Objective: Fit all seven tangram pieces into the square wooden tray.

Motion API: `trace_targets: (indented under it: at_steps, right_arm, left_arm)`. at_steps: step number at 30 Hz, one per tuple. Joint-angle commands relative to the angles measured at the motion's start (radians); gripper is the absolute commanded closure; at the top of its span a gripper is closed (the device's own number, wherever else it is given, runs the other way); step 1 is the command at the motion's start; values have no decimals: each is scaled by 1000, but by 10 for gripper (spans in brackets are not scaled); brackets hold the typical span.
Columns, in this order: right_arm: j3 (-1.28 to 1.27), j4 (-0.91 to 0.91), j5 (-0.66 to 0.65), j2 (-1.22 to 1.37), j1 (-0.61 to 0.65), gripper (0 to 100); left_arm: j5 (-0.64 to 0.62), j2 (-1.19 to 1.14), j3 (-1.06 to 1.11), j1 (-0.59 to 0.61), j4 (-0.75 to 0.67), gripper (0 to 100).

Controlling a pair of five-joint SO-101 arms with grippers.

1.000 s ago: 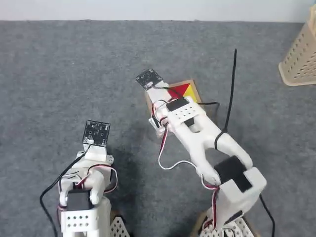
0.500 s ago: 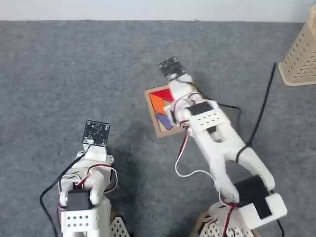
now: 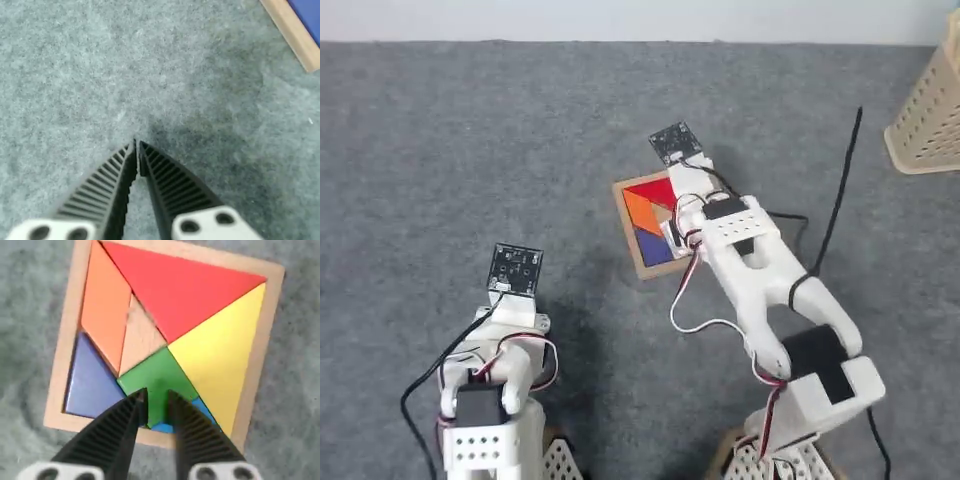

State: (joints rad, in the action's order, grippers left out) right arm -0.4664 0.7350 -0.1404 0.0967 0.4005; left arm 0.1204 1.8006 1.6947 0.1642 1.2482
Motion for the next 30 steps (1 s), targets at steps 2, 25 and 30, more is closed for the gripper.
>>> trace_targets:
  at_steps: [2,25,30]
  right_arm:
    - [60,16,8,-18,-19,986]
    - [-374,-53,52,-570,-114,992]
    - [-577,-54,-44,-720,-150,990]
  left_arm:
    - [8,0,-8,5,5,988]
    - [8,0,-8,5,5,988]
    - [8,0,-8,5,5,988]
